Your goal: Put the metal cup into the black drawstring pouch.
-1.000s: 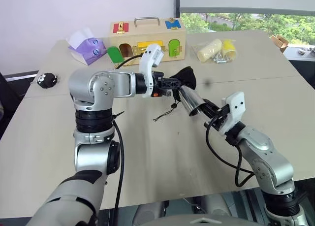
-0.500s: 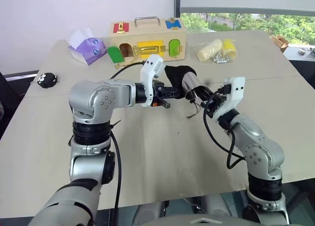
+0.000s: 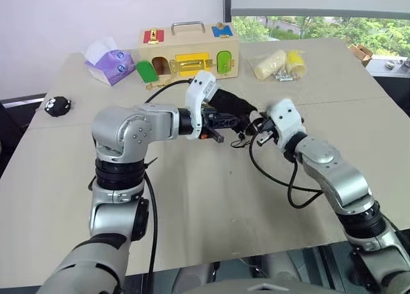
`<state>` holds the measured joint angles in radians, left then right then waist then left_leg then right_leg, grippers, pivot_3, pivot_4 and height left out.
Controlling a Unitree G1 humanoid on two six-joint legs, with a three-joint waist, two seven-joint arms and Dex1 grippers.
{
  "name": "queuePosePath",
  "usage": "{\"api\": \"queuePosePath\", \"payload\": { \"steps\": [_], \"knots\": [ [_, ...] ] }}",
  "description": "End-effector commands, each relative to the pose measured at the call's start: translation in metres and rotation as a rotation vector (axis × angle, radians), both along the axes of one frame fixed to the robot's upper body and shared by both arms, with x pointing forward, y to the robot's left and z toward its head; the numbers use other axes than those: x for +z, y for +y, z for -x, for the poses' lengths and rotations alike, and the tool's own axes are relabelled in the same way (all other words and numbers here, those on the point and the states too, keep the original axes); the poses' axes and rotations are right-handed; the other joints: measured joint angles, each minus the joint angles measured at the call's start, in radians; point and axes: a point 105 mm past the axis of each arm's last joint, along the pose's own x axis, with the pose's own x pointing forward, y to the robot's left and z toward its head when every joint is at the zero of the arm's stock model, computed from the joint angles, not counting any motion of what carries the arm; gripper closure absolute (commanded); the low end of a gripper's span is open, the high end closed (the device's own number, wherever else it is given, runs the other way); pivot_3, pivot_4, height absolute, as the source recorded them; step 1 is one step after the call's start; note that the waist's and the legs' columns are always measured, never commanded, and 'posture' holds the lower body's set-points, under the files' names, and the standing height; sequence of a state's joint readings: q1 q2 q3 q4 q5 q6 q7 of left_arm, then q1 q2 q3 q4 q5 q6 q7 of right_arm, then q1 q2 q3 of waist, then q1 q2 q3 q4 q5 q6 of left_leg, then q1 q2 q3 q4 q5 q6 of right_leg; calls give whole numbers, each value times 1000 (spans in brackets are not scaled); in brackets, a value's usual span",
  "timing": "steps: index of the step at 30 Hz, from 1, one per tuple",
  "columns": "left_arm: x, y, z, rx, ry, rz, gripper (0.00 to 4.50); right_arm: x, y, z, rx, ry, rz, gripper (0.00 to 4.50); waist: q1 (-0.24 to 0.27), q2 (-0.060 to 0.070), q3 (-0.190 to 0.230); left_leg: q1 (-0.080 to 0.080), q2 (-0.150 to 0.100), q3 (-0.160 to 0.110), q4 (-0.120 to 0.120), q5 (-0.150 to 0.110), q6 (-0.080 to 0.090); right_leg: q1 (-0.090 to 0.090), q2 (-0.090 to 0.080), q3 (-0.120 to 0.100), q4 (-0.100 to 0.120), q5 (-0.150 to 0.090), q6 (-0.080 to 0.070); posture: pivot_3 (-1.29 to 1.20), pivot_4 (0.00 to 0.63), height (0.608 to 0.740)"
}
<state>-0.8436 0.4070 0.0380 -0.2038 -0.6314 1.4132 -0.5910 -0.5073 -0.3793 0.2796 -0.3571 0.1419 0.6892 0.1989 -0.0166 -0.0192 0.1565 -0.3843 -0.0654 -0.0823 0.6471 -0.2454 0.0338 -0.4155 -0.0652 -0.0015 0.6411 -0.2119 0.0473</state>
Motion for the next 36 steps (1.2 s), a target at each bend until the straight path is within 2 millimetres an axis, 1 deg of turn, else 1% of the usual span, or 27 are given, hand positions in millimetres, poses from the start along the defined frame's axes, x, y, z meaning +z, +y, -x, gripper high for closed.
{"api": "queuePosePath", "payload": {
  "steps": [1, 3, 9, 10, 12, 15, 16, 17, 18, 19, 20, 21, 23, 25, 27, 28, 30, 32, 34, 36],
  "knots": [
    [10, -3, 5, -25, -55, 29, 4500, 23, 8, -6, -47, 65, -326, 4461, 0, 0, 0, 0, 0, -1, 0, 0, 0, 0, 0, 1, 0, 0, 0, 0, 150, 740],
    [8, -3, 6, -25, -55, 33, 4500, 25, 10, -12, -96, 216, -634, 4461, 0, 0, 0, -1, 1, -1, 0, 0, 0, -1, -2, 2, 0, 0, 0, 0, 150, 740],
    [8, -2, 7, -19, -56, 43, 4500, 18, 12, -18, -154, 493, -1095, 4461, 17, 0, 0, -3, -3, -3, 0, 0, 0, -2, -4, 1, -1, 0, -1, 0, 150, 740],
    [8, -2, 7, -19, -55, 44, 4500, 19, 13, -19, -149, 525, -1142, 4461, 14, 0, 1, -4, -4, -2, 0, 0, 0, -2, -4, 1, -1, 0, -1, 0, 150, 740],
    [8, -2, 7, -21, -55, 47, 4500, 21, 13, -18, -140, 556, -1181, 4461, 5, 0, 1, -4, -4, -1, 0, 0, 0, -3, -4, 3, -1, 0, 0, 0, 150, 740],
    [9, -2, 6, -22, -55, 52, 4500, 23, 14, -17, -131, 560, -1155, 4461, -3, 0, 1, -4, -2, 0, -2, 0, 0, -5, -4, 3, 0, 0, -1, 0, 150, 740],
    [9, -2, 6, -21, -54, 54, 4500, 23, 14, -17, -132, 550, -1119, 4461, -5, 0, 1, -4, -1, 1, -4, 0, 0, -7, -4, 4, 1, 0, -1, 0, 150, 740],
    [10, -3, 4, -19, -53, 60, 4500, 26, 11, -20, -171, 402, -868, 4461, -7, 0, 1, -3, 0, 1, -5, 0, 0, -7, -3, 5, 1, 0, -1, 0, 150, 740],
    [11, -4, 3, -20, -52, 69, 4500, 29, 11, -20, -174, 240, -587, 4461, -12, 1, 1, -2, 0, 1, -6, 0, 0, -7, -3, 5, 1, 0, -1, 0, 150, 740],
    [13, -6, 2, -21, -51, 78, 4500, 27, 12, -19, -163, 103, -335, 4461, -16, 3, 2, -2, 0, 2, -6, 0, 0, -8, -1, 5, 2, 0, -1, 0, 150, 740],
    [15, -6, 1, -21, -50, 87, 4500, 21, 13, -17, -141, 10, -149, 4461, -19, 4, 3, -3, -1, 3, -6, 0, 0, -8, 1, 6, 2, 0, -1, 0, 150, 740],
    [16, -7, 0, -22, -50, 92, 4500, 18, 14, -16, -121, -45, -43, 4461, -19, 2, 2, -3, -3, 5, -5, 0, 0, -8, 1, 3, 1, 0, 0, 0, 150, 740],
    [16, -8, 0, -23, -55, 90, 4500, 15, 13, -17, -102, -117, 75, 4461, -23, -1, 1, -2, -2, 5, -3, 0, 0, -6, 2, 3, 0, 0, 1, 0, 150, 740],
    [14, -9, 0, -25, -56, 86, 4500, 14, 11, -18, -101, -129, 82, 4461, -25, -1, 1, -3, -1, 5, -3, 0, 0, -6, 1, 4, 0, 0, 1, 0, 150, 740],
    [13, -10, 1, -29, -54, 88, 4500, 16, 10, -20, -114, -81, -28, 4461, -24, -2, 1, -3, 0, 5, -3, 0, 0, -7, -1, 8, 0, 0, 1, 0, 150, 740],
    [12, -11, 1, -30, -54, 89, 4500, 17, 11, -21, -125, -24, -144, 4461, -23, -2, 2, -3, 0, 5, -3, 0, 0, -7, -2, 8, 0, 0, 0, 0, 150, 740],
    [12, -11, 1, -30, -52, 95, 4500, 21, 13, -22, -145, 141, -485, 4461, -23, -2, 2, -3, 0, 4, -4, 0, 0, -7, -2, 9, 0, 0, 0, 0, 150, 740],
    [12, -12, 2, -31, -50, 98, 4500, 24, 14, -22, -155, 268, -755, 4461, -20, -2, 2, -3, 1, 4, -4, 0, -1, -8, -2, 9, 1, 0, 0, 0, 150, 740],
    [11, -12, 2, -31, -49, 101, 4500, 28, 14, -23, -154, 361, -947, 4461, -15, -2, 2, -3, 1, 2, -4, 0, 0, -7, -2, 8, 1, 0, 0, 0, 150, 740],
    [10, -13, 3, -31, -45, 104, 4500, 31, 17, -21, -123, 422, -1036, 4461, -2, -1, 2, -3, -1, 2, -4, 0, 0, -7, -2, 8, 1, 0, 0, 0, 150, 740]
  ]
}}
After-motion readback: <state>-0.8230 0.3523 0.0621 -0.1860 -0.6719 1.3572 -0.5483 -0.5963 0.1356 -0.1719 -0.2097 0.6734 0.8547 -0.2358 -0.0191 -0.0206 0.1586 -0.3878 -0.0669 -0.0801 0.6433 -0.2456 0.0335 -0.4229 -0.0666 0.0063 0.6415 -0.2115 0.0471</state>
